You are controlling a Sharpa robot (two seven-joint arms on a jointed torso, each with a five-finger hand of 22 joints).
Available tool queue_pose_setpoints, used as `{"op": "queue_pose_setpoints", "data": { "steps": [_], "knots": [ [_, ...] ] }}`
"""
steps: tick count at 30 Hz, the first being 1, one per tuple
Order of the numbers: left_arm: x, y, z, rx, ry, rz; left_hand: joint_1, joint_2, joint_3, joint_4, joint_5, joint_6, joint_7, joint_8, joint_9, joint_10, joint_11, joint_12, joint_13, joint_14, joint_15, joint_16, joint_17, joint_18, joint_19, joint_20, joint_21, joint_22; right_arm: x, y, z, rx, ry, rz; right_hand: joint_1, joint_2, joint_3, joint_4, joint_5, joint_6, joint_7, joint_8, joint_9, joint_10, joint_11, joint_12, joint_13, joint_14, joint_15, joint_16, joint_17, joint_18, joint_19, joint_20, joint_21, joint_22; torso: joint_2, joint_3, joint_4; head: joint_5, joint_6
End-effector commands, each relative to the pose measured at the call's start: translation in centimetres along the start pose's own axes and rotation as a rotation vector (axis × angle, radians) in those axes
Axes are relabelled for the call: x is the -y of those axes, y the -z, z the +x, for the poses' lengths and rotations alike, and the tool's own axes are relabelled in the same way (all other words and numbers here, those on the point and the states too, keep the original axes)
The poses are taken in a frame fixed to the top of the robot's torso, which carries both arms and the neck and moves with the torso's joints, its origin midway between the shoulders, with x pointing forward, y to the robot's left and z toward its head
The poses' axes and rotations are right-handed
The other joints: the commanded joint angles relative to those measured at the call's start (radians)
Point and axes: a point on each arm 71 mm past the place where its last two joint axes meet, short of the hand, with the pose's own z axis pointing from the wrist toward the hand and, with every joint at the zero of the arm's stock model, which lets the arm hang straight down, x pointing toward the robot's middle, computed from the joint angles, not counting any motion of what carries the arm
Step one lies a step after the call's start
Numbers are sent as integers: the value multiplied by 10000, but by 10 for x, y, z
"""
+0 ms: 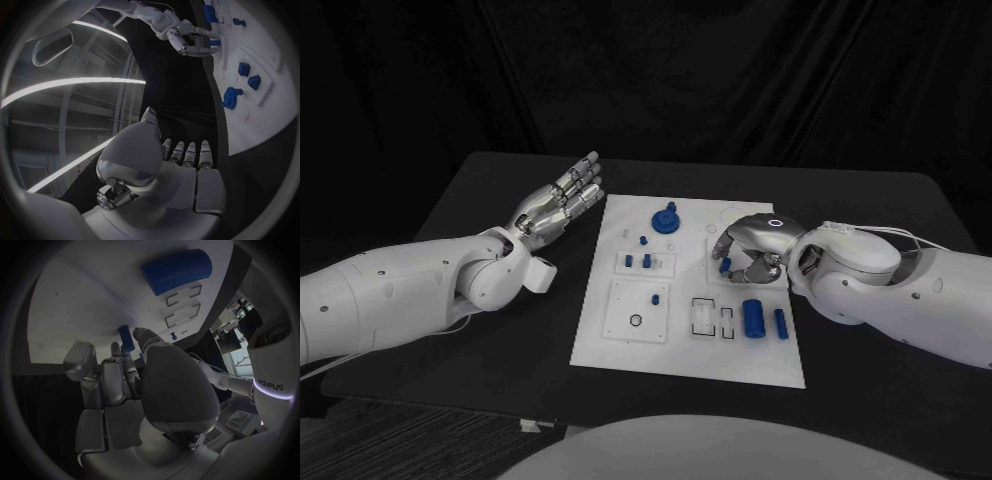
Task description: Assemble the parts on the task board
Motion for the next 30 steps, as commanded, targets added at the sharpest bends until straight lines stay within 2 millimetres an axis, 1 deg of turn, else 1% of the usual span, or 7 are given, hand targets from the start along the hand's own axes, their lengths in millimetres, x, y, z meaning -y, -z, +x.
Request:
{"op": "queue_pose_setpoints", "data": {
  "steps": [1, 6, 7, 8, 9, 15, 30],
  "knots": [
    [8, 0, 2, -134, 106, 1175, 211, 19, -91, 110, 320, -13, 62, -97, -37, 46, 18, -77, -107, -39, -145, -95, -74, -300, -26, -35, -93, -33, 0, -1, 3, -223, 72, -15, 196, -39, 416, -40, 319, 111, 27, 215, -41, 184, -36, -187, -101, 6, -46, 183, 56, -116, -21, 10, 303, 1306, 0, -2, -1, -16, -2],
    [7, 0, 2, -161, 134, 1174, 355, 111, -67, 115, 610, 56, 205, -89, -29, 50, 118, -46, -101, -39, -209, -95, -74, -273, -26, -80, -93, -33, -1, -1, 5, -273, 71, -41, 208, -96, 791, -208, 536, 252, 16, 251, 12, 433, -50, -369, -117, 0, -61, 174, 42, -119, -30, -9, 324, 1311, -1, 0, 1, 12, -2],
    [7, 0, 2, -162, 137, 1169, 394, 155, -79, 120, 713, 60, 316, -90, -29, 51, 121, -40, -100, -39, -313, -95, -74, -357, -26, -271, -93, -33, -1, -1, 5, -280, 70, -47, 197, -120, 950, -271, 580, 324, 13, 275, 41, 565, -60, -437, -118, -2, -65, 170, 36, -119, -32, -19, 338, 1314, -2, -1, 2, 12, -2],
    [7, 0, 2, -162, 138, 1167, 394, 155, -79, 120, 713, 60, 316, -90, -29, 51, 121, -40, -100, -39, -313, -95, -74, -357, -26, -271, -93, -33, -1, -1, 5, -282, 70, -48, 197, -120, 950, -271, 580, 324, 13, 275, 41, 565, -60, -437, -118, -2, -65, 170, 36, -119, -32, -19, 338, 1314, -2, -1, 2, 12, -2],
    [7, 0, 2, -166, 143, 1156, 420, 190, -95, 121, 789, 82, 320, -87, -26, 51, 86, -37, -100, -39, -377, -95, -74, -469, -26, -457, -93, -33, -1, -1, 5, -284, 68, -51, 182, -146, 1096, -332, 622, 386, 1, 297, 70, 690, -68, -501, -119, -3, -86, 167, 31, -122, -35, -23, 345, 1315, -1, -2, 0, 13, -2],
    [6, 1, 3, -223, 201, 1101, 480, 254, -95, 119, 1008, 114, 348, -83, -22, 50, 76, -38, -101, -39, -376, -95, -74, -621, -26, -609, -93, -33, -1, -1, 5, -220, 55, -80, 112, -190, 1503, -534, 714, 576, -63, 381, 193, 1206, -158, -606, -90, 56, -158, 257, 184, -152, 20, -81, 566, 1367, -3, -2, 1, 14, -2],
    [2, 0, 6, -571, 514, 783, 734, 369, -58, 115, 1403, 304, 553, -57, 2, 46, 149, -61, -106, -39, -36, -95, -74, -688, -26, -308, -93, -33, -2, 0, 3, 21, 15, -175, 45, -75, 1832, -1185, 630, 1344, -357, 970, 896, 2356, -488, -670, 52, 92, -429, 251, 210, -171, 46, -320, 754, 1397, -4, -3, 1, 34, -2]
  ]
}}
